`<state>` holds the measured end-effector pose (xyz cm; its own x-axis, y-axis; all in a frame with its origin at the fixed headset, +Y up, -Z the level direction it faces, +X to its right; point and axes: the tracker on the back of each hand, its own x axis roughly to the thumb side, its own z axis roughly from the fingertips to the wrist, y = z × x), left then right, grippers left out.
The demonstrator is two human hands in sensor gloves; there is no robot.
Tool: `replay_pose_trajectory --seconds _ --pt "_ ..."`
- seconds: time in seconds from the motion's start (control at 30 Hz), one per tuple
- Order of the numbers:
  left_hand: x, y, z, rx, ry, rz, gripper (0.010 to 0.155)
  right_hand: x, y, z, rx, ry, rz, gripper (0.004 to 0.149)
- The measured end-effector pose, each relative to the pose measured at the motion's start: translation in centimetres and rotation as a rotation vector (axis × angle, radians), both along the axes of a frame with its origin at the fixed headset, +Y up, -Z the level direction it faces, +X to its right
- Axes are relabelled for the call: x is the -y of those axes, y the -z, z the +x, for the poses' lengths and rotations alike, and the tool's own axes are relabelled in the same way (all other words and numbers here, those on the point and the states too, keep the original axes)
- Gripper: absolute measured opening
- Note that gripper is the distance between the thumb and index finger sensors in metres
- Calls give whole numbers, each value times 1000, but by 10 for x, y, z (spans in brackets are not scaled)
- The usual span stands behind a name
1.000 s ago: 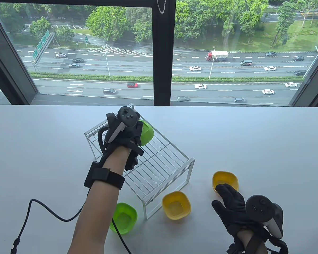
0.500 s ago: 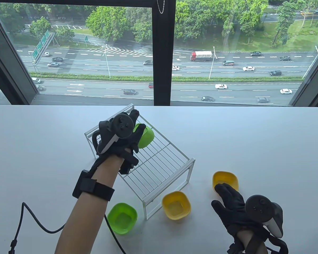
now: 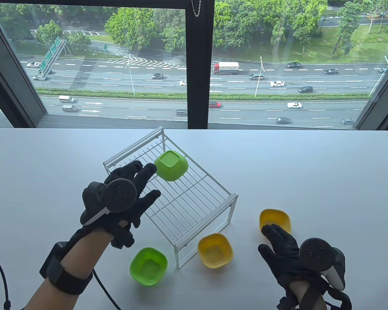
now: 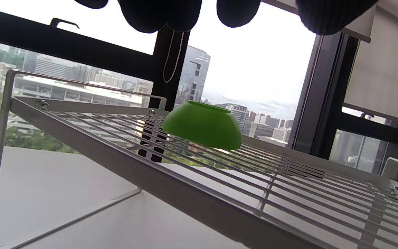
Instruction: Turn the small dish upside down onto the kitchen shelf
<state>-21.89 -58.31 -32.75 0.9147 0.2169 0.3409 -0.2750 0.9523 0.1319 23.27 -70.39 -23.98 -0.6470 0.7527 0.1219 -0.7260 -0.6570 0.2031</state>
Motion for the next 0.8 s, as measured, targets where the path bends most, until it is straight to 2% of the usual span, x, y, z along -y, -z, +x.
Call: replay_pose_trajectory --seconds 0.23,0.43,0.63,0.8 --pt "18 -30 -27 43 -34 21 74 1 1 -1 3 3 -11 77" --pt "31 -49 -35 74 -35 37 73 2 1 -1 0 -5 -6 77" --pt "49 -59 -37 95 -19 58 71 3 2 -2 -2 -8 -17 77" --pt "64 -58 -38 137 -13 -7 69 2 2 -3 -5 -11 -17 77"
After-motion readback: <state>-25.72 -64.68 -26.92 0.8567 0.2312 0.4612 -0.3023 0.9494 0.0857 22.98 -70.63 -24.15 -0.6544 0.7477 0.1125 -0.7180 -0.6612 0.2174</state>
